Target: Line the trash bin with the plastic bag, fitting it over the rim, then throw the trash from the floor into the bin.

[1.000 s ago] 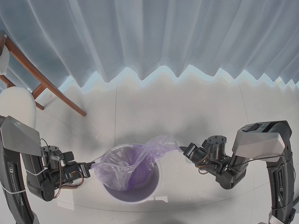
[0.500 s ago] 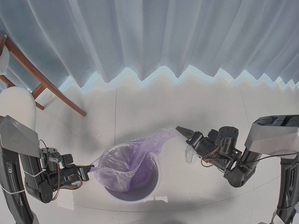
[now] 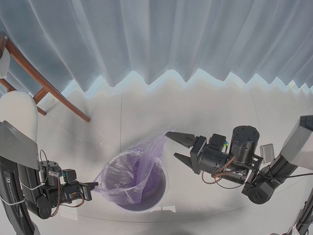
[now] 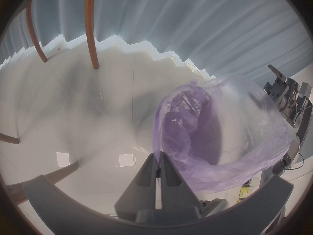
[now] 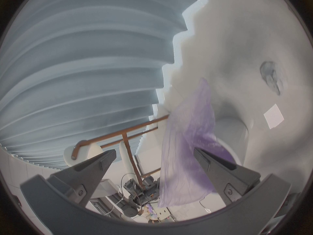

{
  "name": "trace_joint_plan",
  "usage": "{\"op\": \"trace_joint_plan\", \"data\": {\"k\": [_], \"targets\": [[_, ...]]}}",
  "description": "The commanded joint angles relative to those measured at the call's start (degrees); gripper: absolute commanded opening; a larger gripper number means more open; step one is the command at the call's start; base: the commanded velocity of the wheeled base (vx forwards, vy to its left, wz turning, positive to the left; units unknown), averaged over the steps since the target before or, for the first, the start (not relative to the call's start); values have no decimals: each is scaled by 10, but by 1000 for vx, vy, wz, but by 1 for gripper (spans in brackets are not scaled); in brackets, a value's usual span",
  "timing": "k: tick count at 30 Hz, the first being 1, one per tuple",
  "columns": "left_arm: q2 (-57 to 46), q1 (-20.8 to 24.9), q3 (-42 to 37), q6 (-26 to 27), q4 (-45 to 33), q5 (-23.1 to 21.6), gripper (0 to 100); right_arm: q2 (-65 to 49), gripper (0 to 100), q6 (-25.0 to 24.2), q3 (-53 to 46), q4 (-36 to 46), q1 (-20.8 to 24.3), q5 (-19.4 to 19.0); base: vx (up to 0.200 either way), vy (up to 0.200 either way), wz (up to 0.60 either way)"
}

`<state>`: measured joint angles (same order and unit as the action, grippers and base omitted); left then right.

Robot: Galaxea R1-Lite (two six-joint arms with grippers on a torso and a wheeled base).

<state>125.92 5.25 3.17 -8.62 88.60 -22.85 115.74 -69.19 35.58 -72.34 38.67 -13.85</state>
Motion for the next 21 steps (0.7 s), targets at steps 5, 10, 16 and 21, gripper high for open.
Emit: {"op": "trace_joint_plan", "data": {"k": [5, 10, 16, 21], "targets": [[-23, 16, -23, 3, 0, -1, 0, 18, 100, -3, 19, 12, 30, 5, 0, 0, 0], [-23, 30, -31, 4, 0, 0, 0, 45, 100, -2, 19, 8, 39, 8, 0, 0, 0], [-23, 39, -31, 4, 0, 0, 0, 48, 100, 15, 6, -12, 58, 9, 0, 0, 0], [-22, 41, -32, 4, 0, 1, 0, 65, 100, 42, -17, -54, 74, 9, 0, 0, 0]]}}
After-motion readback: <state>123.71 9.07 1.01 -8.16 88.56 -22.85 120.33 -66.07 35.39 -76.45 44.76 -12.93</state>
